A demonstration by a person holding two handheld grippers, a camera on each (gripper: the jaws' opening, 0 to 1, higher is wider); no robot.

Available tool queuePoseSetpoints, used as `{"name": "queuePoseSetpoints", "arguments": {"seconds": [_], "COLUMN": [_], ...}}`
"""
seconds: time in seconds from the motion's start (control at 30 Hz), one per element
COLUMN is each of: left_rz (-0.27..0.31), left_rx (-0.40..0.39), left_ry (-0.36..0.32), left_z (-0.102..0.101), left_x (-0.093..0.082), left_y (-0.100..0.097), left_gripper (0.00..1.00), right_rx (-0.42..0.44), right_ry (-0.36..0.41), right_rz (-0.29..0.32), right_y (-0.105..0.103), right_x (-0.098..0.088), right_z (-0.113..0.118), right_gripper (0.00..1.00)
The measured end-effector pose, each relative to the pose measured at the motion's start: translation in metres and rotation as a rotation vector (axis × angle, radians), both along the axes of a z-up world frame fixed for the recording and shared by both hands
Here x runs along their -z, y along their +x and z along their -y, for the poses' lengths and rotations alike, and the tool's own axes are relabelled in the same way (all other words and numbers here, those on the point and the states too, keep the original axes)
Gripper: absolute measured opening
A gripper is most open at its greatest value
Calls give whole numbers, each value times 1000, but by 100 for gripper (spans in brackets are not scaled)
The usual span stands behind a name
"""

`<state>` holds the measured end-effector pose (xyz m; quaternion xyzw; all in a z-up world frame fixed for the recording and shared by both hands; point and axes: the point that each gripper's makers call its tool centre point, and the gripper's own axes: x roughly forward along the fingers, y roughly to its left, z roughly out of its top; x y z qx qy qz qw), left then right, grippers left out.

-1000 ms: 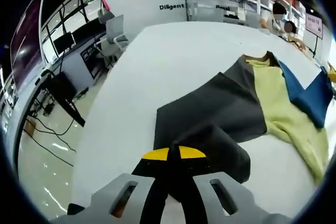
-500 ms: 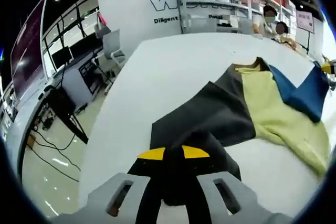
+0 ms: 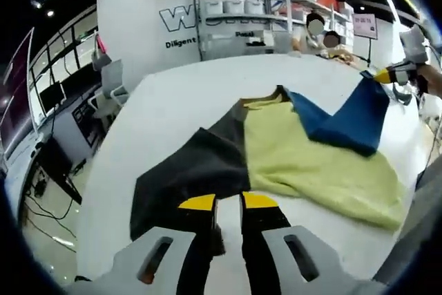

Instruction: Fold the garment on the visible template until the final outline fits inside the template.

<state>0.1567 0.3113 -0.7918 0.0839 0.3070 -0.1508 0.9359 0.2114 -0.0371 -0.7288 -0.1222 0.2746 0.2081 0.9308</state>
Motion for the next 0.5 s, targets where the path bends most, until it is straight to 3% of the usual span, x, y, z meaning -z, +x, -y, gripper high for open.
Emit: {"name": "queuePoseSetpoints", "arguments": {"seconds": [0.1,0.2,0.33,0.5], "left_rz": [-47,-65,-100,-136], "left_rx": [67,146,154,178], "left_ry": [-78,-97,-121,-141], "left_z": [33,57,81,96], "left_x": [4,6,11,17], "left_y": [-16,-24,-37,-47], "left_gripper": [15,17,19,20], "right_rx": [1,-2,-7,-12], "right_ry": [4,2,4,7], "right_rz": [3,4,5,7], "right_y": [2,3,4,5], "right_x": [0,0,-1,-1], "right_z": [0,1,0,-1], "right_gripper": [0,0,0,0]}}
